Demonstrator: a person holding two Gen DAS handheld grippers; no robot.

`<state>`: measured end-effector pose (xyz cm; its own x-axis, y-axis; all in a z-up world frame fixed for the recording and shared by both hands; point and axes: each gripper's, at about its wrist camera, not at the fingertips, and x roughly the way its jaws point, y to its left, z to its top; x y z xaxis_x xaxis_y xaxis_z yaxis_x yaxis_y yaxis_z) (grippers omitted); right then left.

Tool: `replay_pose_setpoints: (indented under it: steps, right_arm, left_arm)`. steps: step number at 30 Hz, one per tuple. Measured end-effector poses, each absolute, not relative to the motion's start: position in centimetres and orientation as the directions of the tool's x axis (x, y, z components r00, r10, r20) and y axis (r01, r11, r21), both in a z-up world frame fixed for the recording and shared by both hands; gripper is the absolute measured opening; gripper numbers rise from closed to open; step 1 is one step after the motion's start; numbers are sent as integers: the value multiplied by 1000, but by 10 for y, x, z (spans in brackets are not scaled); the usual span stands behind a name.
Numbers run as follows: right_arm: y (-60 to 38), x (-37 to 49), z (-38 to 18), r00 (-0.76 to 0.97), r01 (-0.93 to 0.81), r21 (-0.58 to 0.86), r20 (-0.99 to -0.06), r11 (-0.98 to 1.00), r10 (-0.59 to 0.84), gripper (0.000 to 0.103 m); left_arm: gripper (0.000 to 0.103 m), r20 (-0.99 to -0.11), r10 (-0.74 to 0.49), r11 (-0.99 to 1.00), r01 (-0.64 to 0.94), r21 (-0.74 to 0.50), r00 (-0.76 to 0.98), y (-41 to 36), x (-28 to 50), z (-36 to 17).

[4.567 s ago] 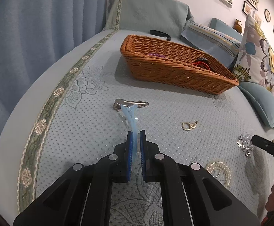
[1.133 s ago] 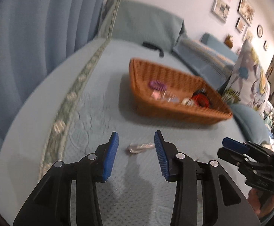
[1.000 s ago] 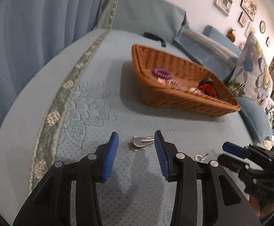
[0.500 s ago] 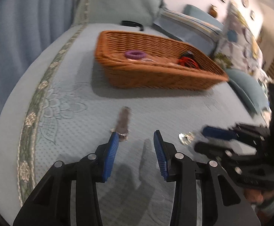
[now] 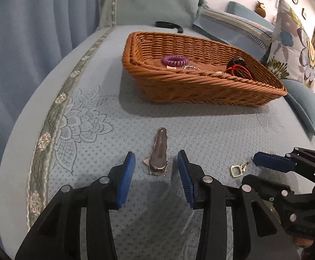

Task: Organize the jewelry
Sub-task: 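Grasp the silver hair clip with left tool while right tool grasps gold earring, then carry silver clip and gold earring into the basket and release them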

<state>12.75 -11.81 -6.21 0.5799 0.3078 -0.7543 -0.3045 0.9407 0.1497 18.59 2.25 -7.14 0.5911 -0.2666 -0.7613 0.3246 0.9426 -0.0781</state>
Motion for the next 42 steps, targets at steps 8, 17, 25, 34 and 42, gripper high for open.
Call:
replay_pose_setpoints:
  steps: [8,17,25,34,42]
  right_arm:
    - [-117,137,-66,578,-295,149,-759,944,300,9]
    - [-127,127,-58,600,-301,186,-725,935,338,9]
    - [-138,121,-39,636,-289,199,-691,936,343,9]
    - [-146,119,18,730,-276,168,-604,946,320,9]
    - [-167,172,56,798,-192,150,-551,970,243,9]
  left_arm:
    - [21,-757,-256,946,318,-67,602,20,183,-72]
    - [21,-728,-289,944,311,-109,622,29,178,-61]
    - [21,-644,-347,930,337,-144,682,32,161,-32]
    - [21,-545,-389,916,373,-146,743,18,154,15]
    - [21,-503,-404,912,382,-152,764,-7,194,42]
